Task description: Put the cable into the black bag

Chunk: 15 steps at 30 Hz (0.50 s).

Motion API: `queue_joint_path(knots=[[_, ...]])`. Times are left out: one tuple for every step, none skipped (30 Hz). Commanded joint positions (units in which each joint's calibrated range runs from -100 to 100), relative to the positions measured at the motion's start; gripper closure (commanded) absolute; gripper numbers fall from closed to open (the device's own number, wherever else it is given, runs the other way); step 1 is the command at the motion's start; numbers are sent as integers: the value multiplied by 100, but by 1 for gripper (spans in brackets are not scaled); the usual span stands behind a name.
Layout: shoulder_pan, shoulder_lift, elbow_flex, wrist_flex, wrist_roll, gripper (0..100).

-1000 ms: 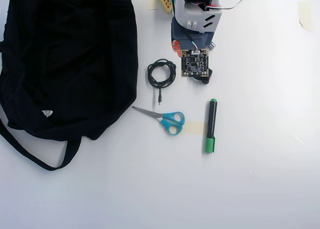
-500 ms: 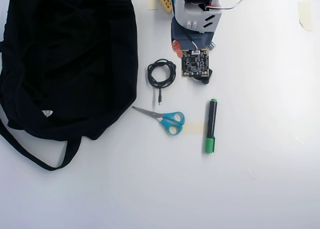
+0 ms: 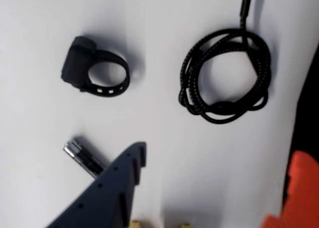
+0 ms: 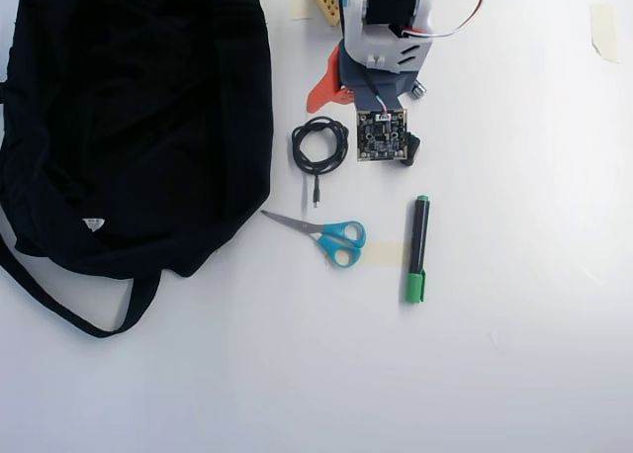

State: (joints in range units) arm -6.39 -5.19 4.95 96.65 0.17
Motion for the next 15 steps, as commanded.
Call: queue_joint_path(knots=[[-56,-70,26,-18,72,62],[-56,-70,44,-27,72,62],[-56,-62,44,-27,72,62],[-79,-62,53,-35,77,62],[-94,-62,71,-70,83,62],[-94,-62,134,-139,88,62],[-94,-62,232,-216,130,62],[-86,-70,340,-320,187,62],[-79,-104,457,-449,229,62],[-64,-128,565,-578,261,62],[-56,-128,655,-690,319,62],[-49,-137,745,-785,366,62],[-41,-145,808,-880,408,62],[-41,-145,852,-931,450,62],[-41,-145,879,-966,492,62]])
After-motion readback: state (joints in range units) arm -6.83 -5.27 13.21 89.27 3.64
